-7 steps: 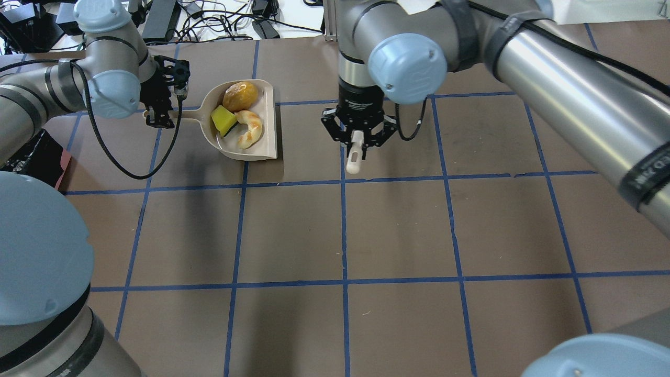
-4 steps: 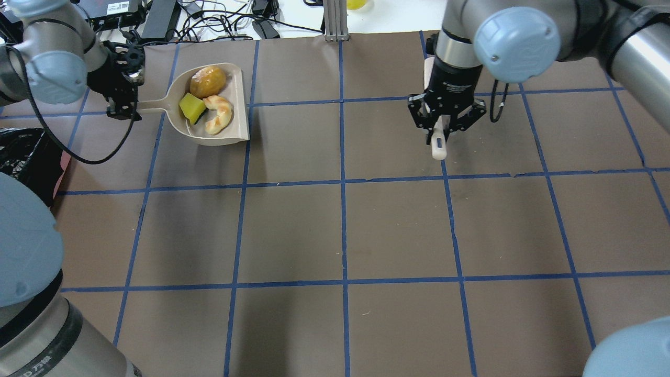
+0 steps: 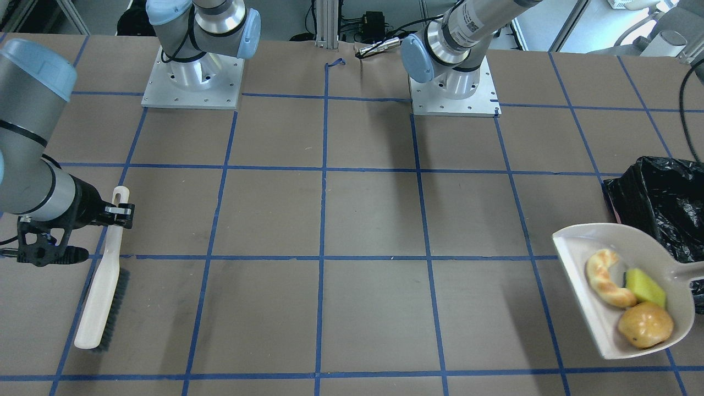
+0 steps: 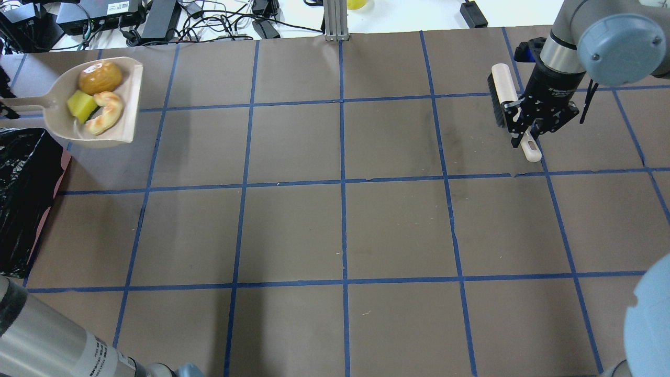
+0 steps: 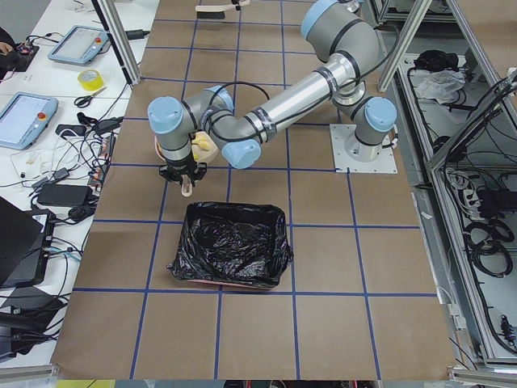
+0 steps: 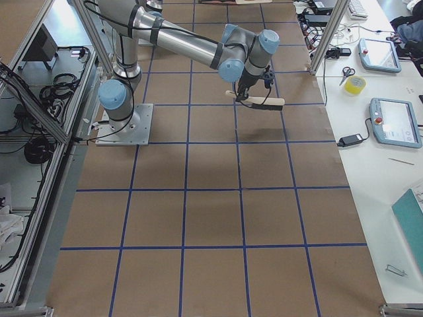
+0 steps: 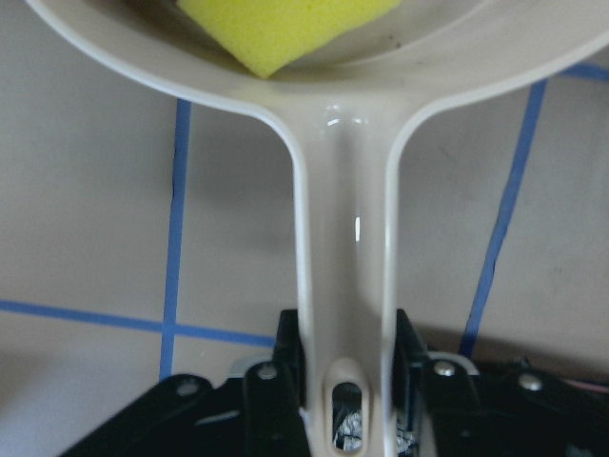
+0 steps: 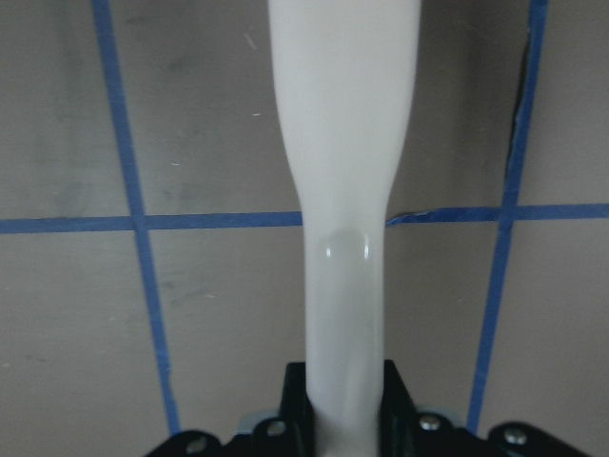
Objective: Sweep and dump trash into bin
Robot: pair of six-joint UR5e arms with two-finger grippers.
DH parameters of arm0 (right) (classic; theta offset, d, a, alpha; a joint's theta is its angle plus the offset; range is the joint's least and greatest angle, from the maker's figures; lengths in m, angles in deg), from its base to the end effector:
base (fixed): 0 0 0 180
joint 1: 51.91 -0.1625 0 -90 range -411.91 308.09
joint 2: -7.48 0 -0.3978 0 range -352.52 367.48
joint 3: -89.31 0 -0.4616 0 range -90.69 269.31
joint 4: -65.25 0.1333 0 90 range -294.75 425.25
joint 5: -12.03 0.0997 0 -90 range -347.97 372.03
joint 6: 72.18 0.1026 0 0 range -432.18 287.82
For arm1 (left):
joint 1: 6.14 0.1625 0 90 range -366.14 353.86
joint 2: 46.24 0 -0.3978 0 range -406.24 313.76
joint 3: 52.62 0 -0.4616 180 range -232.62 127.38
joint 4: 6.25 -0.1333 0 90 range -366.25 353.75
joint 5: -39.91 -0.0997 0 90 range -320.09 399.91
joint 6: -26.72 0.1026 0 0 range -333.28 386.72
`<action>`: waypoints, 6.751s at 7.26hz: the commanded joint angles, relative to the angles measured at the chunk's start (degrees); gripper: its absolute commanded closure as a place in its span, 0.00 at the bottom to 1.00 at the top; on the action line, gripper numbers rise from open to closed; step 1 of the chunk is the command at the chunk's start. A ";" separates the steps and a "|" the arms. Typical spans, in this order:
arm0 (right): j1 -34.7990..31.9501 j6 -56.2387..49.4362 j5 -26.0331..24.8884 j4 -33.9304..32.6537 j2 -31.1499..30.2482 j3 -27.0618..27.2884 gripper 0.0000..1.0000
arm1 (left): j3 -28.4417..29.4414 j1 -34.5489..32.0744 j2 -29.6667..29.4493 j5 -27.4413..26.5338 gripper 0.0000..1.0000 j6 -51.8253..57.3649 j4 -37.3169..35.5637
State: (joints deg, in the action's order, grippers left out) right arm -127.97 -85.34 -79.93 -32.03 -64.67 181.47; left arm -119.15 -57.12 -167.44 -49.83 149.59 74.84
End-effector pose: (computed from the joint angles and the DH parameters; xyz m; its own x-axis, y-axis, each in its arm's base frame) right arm -0.0259 -0.6430 0.2612 -0.9998 0.0118 -0.0177 0.0076 0.9750 0.2222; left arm 0.3779 -0.6788 0.3402 -0.1070 0.9941 -0.0198 0.9942 0.1072 0.0074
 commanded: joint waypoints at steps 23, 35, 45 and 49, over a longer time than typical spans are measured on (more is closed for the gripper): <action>5.66 -6.79 -1.82 -8.51 -2.87 4.27 0.00 | -15.82 10.65 9.57 -23.19 1.00 43.31 -44.18; -11.39 8.07 -1.55 7.28 -14.25 -5.14 0.00 | -33.13 3.17 12.91 -31.46 1.00 48.42 -84.43; -14.38 8.33 0.12 8.51 -17.15 -4.88 0.00 | -41.20 0.36 11.33 -33.39 1.00 51.50 -110.17; -14.38 7.80 0.12 8.51 -17.15 -4.79 0.00 | -42.37 0.01 10.90 -32.95 1.00 51.85 -117.21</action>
State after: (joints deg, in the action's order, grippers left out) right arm -142.33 -77.41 -79.77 -23.52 -81.95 176.66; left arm -161.63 -56.98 -156.35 -82.90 201.17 -40.79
